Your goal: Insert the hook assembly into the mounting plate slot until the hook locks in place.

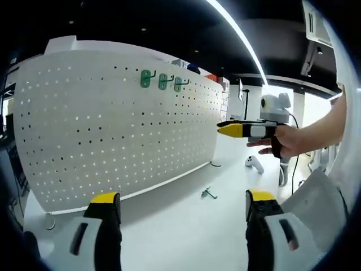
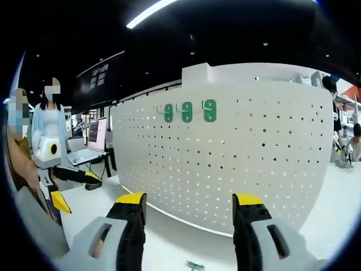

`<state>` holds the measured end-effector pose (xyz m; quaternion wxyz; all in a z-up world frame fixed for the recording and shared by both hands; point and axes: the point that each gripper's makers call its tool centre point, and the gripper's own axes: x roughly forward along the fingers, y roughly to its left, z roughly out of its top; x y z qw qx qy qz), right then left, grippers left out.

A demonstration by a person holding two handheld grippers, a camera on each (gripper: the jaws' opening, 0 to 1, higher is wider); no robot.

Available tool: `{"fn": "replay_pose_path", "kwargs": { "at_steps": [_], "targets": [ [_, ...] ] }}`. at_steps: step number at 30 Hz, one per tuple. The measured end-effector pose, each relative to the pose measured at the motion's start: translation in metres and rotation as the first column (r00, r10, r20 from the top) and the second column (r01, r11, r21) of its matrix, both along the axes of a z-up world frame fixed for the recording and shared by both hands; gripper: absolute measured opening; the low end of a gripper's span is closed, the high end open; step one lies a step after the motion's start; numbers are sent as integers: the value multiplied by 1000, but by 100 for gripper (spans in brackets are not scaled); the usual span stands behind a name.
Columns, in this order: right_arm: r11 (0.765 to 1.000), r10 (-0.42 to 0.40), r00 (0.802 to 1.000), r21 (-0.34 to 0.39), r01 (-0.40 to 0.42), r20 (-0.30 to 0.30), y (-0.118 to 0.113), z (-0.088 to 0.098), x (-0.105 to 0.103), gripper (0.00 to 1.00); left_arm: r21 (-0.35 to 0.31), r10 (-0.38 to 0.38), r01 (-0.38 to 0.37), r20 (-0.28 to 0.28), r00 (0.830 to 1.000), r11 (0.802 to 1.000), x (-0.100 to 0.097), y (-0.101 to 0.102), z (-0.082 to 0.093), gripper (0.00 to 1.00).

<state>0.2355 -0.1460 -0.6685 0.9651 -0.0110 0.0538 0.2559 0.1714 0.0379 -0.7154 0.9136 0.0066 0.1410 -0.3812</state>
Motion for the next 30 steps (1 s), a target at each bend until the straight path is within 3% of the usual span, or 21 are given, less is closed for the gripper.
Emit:
{"fn": "replay_pose_path", "kwargs": {
  "at_steps": [8,21,30],
  "targets": [
    [1000,-1,1000,-5,1,-28,-9,-16,-18,62,7,-5,6,-14,1000,1000,-5,0,-8,94],
    [999,-24,992,-34,20,-128,-25,-52,-45,63,11,3,-2,-46,999,1000,-12,4,-20,94],
    [999,-23,987,-43,16,-162,-30,-63,-55,63,13,3,-2,-63,998,1000,-17,5,-27,93]
  ]
}}
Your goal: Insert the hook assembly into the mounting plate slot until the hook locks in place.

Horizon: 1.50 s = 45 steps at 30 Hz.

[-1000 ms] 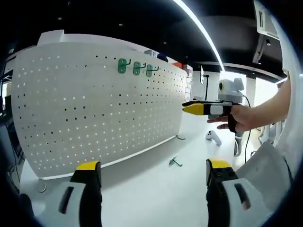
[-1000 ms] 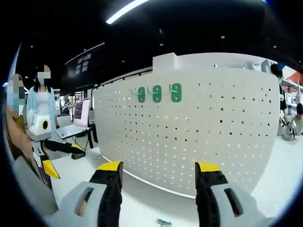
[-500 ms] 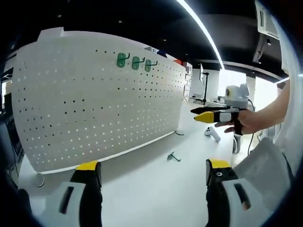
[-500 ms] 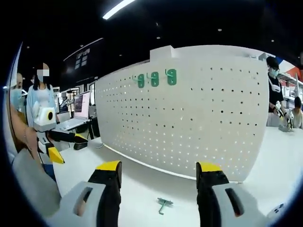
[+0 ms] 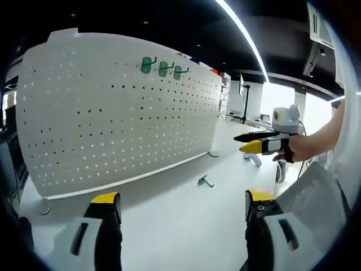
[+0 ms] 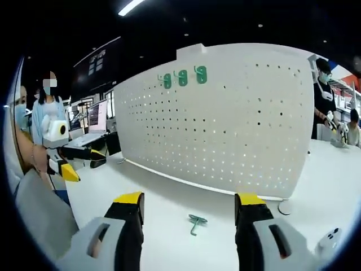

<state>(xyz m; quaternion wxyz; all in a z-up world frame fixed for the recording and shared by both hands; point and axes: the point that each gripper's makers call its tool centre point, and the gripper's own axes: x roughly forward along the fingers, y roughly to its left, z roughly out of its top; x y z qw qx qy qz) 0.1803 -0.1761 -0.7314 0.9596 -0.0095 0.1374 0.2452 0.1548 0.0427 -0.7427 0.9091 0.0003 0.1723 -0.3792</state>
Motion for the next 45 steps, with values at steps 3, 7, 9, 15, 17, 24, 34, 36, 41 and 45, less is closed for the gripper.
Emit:
{"fn": "replay_pose_path", "kwargs": {
  "at_steps": [3,7,9,15,17,24,34,36,41,45],
  "targets": [
    [1000,-3,1000,-4,3,-17,-2,-5,-4,63,-1,3,-3,-8,1000,1000,-1,1,-2,93],
    [1000,-4,1000,-4,4,-30,-4,-9,-9,64,6,-1,1,-15,1000,1000,-3,3,-6,93],
    [1000,-4,999,-5,3,-36,-4,-11,-11,64,9,0,0,-22,1000,1000,-4,3,-8,93],
    [1000,-7,999,-8,7,-54,-9,-17,-18,64,14,-4,5,-33,999,1000,-8,4,-12,92],
    [1000,-13,998,-8,12,-58,-10,-18,-19,64,12,-2,3,-39,999,1000,-9,4,-13,92],
    [1000,-16,997,-15,15,-71,-12,-20,-22,64,22,-2,3,-54,999,1000,-14,7,-19,92],
    [1000,-14,997,-18,12,-75,-12,-22,-23,64,37,-34,36,-49,998,999,-12,0,-17,92],
    [1000,-12,997,-24,10,-73,-11,-22,-23,64,39,-47,49,-44,998,998,-9,-4,-14,93],
    [999,-5,997,-34,3,-76,-10,-24,-23,64,86,-124,130,-65,990,988,0,-20,-14,92],
    [999,-7,996,-42,3,-87,-11,-26,-24,64,102,-168,178,-95,981,979,5,-32,-17,92]
  ]
}}
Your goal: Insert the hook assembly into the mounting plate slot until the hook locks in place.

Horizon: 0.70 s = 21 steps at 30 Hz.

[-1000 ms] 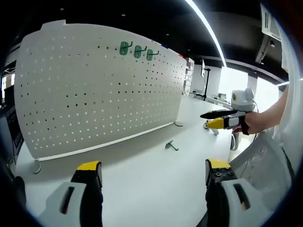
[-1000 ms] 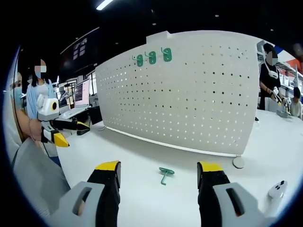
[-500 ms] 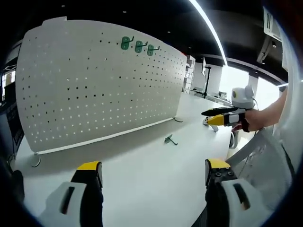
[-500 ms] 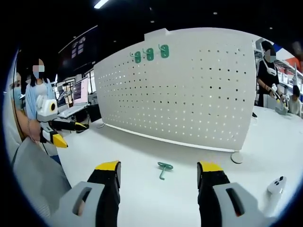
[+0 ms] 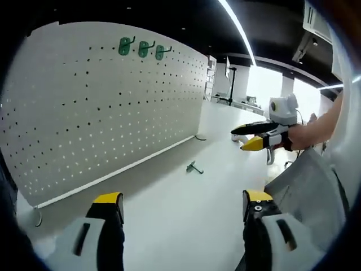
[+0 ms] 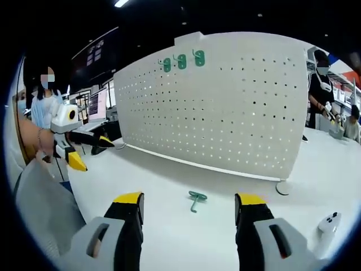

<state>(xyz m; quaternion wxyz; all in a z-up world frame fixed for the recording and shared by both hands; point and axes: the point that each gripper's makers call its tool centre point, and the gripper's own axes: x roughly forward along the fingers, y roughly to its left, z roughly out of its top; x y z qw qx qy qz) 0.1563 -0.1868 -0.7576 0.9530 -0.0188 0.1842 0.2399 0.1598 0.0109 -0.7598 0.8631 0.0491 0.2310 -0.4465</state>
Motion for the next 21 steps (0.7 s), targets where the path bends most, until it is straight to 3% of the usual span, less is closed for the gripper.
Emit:
{"fn": "replay_pose_path", "kwargs": {
  "at_steps": [5,9,12,21],
  "targets": [
    [1000,1,1000,-1,-1,-4,0,-1,0,64,37,-60,60,-4,998,998,6,-12,-2,92],
    [1000,-3,1000,0,3,-8,-1,-2,-1,63,117,-156,154,7,988,981,9,-25,-6,92],
    [1000,1,1000,-10,-1,-10,-1,-3,-1,63,122,-189,188,-1,982,975,14,-35,-5,92],
    [1000,-5,1000,-8,5,-9,-2,-2,-1,63,218,-321,317,-19,947,923,24,-54,-10,89]
  ]
}}
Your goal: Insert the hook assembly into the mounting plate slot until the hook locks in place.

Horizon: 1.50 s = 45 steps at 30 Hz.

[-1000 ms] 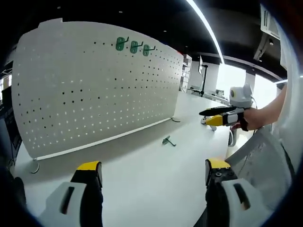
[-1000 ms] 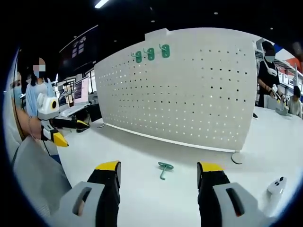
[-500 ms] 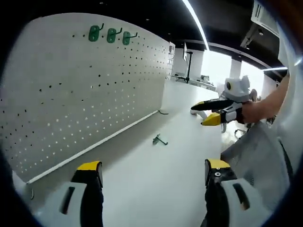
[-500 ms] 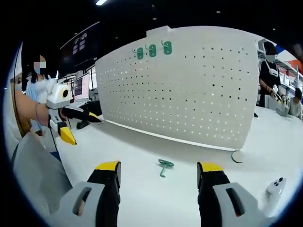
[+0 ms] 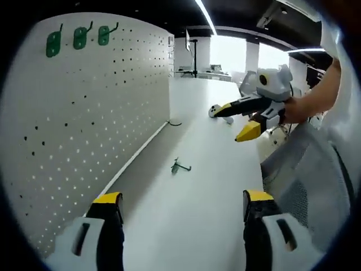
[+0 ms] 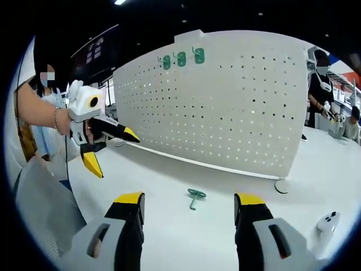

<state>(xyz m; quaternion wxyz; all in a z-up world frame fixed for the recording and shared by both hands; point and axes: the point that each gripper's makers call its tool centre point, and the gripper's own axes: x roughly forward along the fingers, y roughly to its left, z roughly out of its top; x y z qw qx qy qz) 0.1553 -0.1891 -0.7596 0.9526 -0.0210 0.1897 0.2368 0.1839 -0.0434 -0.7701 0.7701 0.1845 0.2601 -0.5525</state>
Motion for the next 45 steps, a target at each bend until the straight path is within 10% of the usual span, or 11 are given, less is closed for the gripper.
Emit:
{"fn": "replay_pose_path", "kwargs": {
  "at_steps": [19,45],
  "targets": [
    [1000,-18,1000,24,18,-14,-4,-3,2,62,189,-256,251,1,967,949,16,-36,-32,87],
    [1000,-19,999,13,19,-39,-3,-8,0,63,323,-412,403,-44,910,856,30,-77,-68,82]
  ]
}}
